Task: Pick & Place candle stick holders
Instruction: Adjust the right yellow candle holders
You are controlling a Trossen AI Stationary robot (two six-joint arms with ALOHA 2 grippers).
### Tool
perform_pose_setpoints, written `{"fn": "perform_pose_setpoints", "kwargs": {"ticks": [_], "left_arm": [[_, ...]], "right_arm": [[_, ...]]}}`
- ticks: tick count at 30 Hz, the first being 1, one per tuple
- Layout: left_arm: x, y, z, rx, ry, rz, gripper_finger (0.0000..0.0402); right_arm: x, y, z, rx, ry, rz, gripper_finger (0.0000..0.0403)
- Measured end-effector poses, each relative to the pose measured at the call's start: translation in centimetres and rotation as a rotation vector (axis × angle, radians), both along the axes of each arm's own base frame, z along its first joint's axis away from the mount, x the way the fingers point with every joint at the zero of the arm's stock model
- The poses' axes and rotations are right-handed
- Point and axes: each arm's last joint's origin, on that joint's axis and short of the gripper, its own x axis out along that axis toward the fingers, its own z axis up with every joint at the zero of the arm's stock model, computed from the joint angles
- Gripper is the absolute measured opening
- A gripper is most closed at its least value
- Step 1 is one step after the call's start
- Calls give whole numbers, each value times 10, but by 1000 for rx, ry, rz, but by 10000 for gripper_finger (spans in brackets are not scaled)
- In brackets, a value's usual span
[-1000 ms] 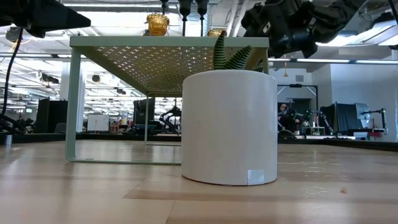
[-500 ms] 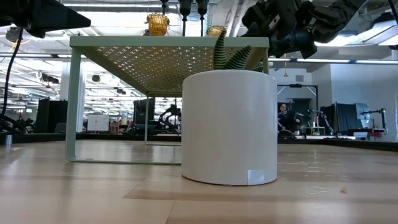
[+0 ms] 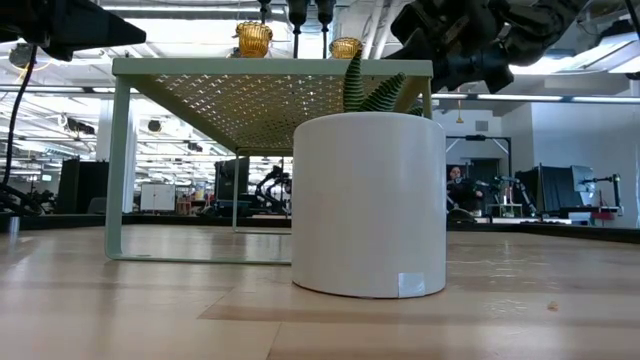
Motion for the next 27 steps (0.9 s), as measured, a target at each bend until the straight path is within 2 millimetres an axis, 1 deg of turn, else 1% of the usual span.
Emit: {"fn": "perform_pose_setpoints", "kwargs": {"ticks": [3,7,12,16,22,27], "left_arm": [[0,0,0,0,0,0,8],[0,0,0,-3,-2,-1,8],[0,0,0,-2,-2,-4,8],[0,0,0,-2,-2,-5,8],[0,0,0,-2,-2,-6,8],[0,0,0,-2,-2,-6,8]], "right_arm": [[0,0,0,-3,-1,-6,0],[1,-8,0,-47,-6,-121,0],[0,-17,3,-62,-35,-150,0],[-6,-20,4,-24,13,-172,0],[-7,-22,9,-81,-23,-215,0],[-7,-31,8,-91,-30,-241,0]]}}
